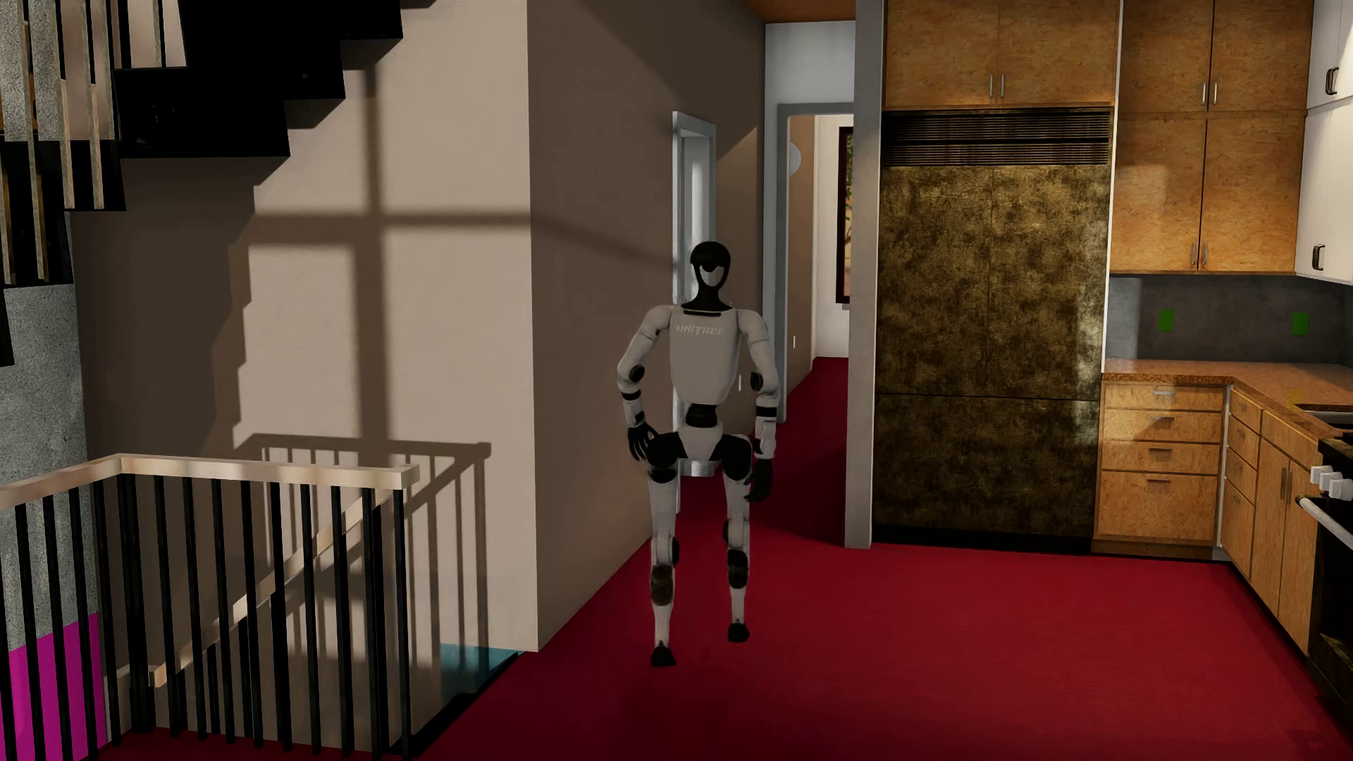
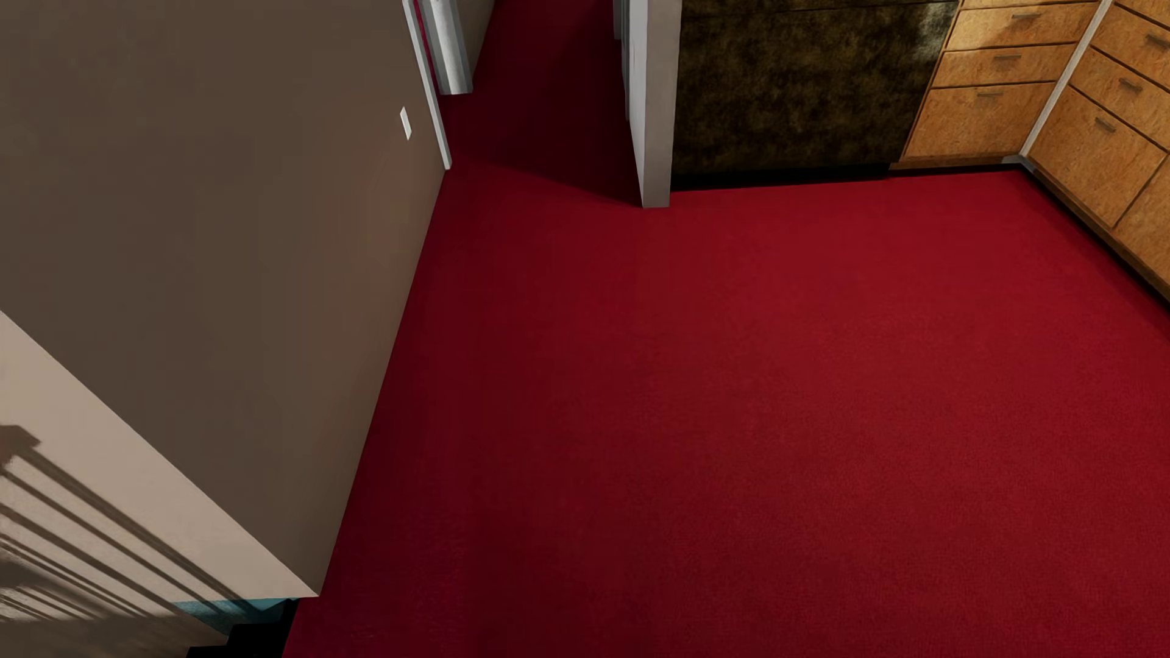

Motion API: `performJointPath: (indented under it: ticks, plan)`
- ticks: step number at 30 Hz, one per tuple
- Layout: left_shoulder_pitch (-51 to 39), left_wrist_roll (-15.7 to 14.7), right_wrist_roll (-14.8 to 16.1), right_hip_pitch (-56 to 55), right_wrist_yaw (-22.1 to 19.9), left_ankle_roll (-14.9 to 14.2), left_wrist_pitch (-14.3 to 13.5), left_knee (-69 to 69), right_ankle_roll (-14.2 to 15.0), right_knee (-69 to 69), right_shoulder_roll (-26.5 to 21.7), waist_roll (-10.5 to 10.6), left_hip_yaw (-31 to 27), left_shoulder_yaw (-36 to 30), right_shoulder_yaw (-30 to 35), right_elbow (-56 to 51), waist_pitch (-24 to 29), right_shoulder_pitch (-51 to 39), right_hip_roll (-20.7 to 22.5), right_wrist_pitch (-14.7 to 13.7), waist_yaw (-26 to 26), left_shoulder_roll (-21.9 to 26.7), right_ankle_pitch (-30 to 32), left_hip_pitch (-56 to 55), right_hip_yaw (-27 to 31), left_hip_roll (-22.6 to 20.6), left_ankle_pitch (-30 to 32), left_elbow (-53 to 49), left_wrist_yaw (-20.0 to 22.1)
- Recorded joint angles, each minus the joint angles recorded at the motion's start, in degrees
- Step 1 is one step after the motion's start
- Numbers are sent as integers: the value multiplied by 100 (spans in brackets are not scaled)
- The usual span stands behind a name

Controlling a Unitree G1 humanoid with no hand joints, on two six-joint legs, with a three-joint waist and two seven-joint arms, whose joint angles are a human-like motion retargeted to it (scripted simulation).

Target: Approach the door

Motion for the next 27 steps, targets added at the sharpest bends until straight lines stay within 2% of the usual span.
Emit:
performJointPath:
  ticks: [1, 2, 3, 4, 5, 6, 8, 9, 11, 12, 13, 14, 15, 16, 18, 19, 21, 22, 24, 26, 27]
  plan:
    - [89, 0, 0, 14, 0, 0, 0, -41, 0, 255, -52, 43, 0, -155, -319, -130, 58, -109, 1, 0, -23, -39, -207, 301, 0, 90, 96, 28, 0]
    - [234, 0, 0, 7, 0, 0, 0, -105, 0, 569, -81, 61, 0, -399, -679, -264, 15, -204, 0, 0, -53, -70, -130, 469, 0, 188, 372, 114, 0]
    - [393, 0, 0, 10, 0, 0, 0, -104, 0, 808, -96, 108, 0, -740, -966, -345, -58, -311, 91, 0, -22, -133, -183, 513, 0, 310, 970, 327, 0]
    - [568, 0, 0, 216, 0, 0, 0, 278, 0, 914, -122, 151, 0, -1185, -1242, -396, -121, -415, 196, 0, -11, -221, -508, 296, 0, 448, 1887, 644, 0]
    - [660, 0, 0, 528, 0, 0, 0, 1238, 0, 879, -142, 201, 0, -1753, -1563, -446, -171, -539, 265, 0, -25, -311, -850, -372, 0, 581, 2783, 991, 0]
    - [656, 0, 0, 680, 0, 0, 0, 2518, 0, 774, -164, 227, 0, -2332, -1848, -518, -270, -702, 327, 0, 40, -374, -1120, -1349, 0, 566, 3191, 1249, 0]
    - [865, 0, 0, 1183, 0, 0, 0, 4348, 0, 405, -229, 108, 0, -2793, -2311, -778, -331, -906, 433, 0, 576, -399, -1350, -2850, 0, 362, 2737, 1382, 0]
    - [1071, 0, 0, 1495, 0, 0, 0, 4525, 0, 175, -251, -9, 0, -2761, -2558, -990, -370, -927, 433, 0, 840, -381, -1367, -3433, 0, 209, 2646, 1320, 0]
    - [1402, 0, 0, 2160, 0, 0, 0, 3292, 0, -92, -298, -192, 0, -2746, -3023, -1497, -372, -859, 377, 0, 1206, -402, -1413, -4116, 0, -56, 3207, 1257, 0]
    - [1464, 0, 0, 2385, 0, 0, 0, 2188, 0, -88, -322, -193, 0, -2772, -3178, -1668, -296, -838, 422, 0, 1357, -459, -1540, -4185, 0, -121, 3614, 1287, 0]
    - [1461, 0, 0, 2714, 0, 0, 0, 1083, 0, -122, -333, -164, 0, -2865, -3239, -1741, -190, -831, 499, 0, 1409, -514, -1651, -4090, 0, -177, 3637, 1334, 0]
    - [1420, 0, 0, 2996, 0, 0, 0, 203, 0, -167, -322, -145, 0, -2912, -3203, -1730, -149, -818, 587, 0, 1390, -543, -1767, -4028, 0, -215, 2932, 1343, 0]
    - [1367, 0, 0, 3225, 0, 0, 0, -108, 0, -158, -294, -139, 0, -2897, -3087, -1652, -147, -776, 640, 0, 1390, -543, -1865, -4030, 0, -205, 1871, 1310, 0]
    - [1278, 0, 0, 3363, 0, 0, 0, -79, 0, -94, -247, -130, 0, -2799, -2873, -1470, -190, -728, 672, 0, 1353, -530, -1898, -4250, 0, -157, 1738, 1267, 0]
    - [1056, 0, 0, 3550, 0, 0, 0, 268, 0, 149, -108, -229, 0, -2438, -2165, -841, -361, -508, 443, 0, 1474, -495, -1506, -4511, 0, -226, 3012, 1255, 0]
    - [981, 0, 0, 3409, 0, 0, 0, 502, 0, 549, -43, -307, 0, -2182, -1596, -444, -524, -382, 245, 0, 1455, -491, -947, -4593, 0, -325, 3297, 1269, 0]
    - [711, 0, 0, 2321, 0, 0, 0, 580, 0, 2603, 62, -489, 0, -1826, -419, 217, -567, -179, -395, 0, 1354, -392, 613, -4040, 0, -532, 2872, 1305, 0]
    - [504, 0, 0, 1503, 0, 0, 0, 516, 0, 3705, 74, -505, 0, -1673, -41, 366, -565, -137, -463, 0, 1158, -288, 495, -3758, 0, -591, 2553, 1251, 0]
    - [193, 0, 0, 506, 0, 0, 0, 236, 0, 5002, 7, -303, 0, -1202, 143, 352, -347, 9, -386, 0, 439, -96, -665, -2796, 0, -468, 1821, 1075, 0]
    - [-29, 0, 0, -168, 0, 0, 0, -36, 0, 4387, -43, -143, 0, -623, -80, 236, -175, 167, -230, 0, 55, 66, -1217, -1898, 0, -286, 1019, 722, 0]
    - [-110, 0, 0, -309, 0, 0, 0, -87, 0, 3387, -44, -105, 0, -325, -96, 204, -91, 156, -141, 0, 37, 119, -1225, -1476, 0, -237, 608, 492, 0]
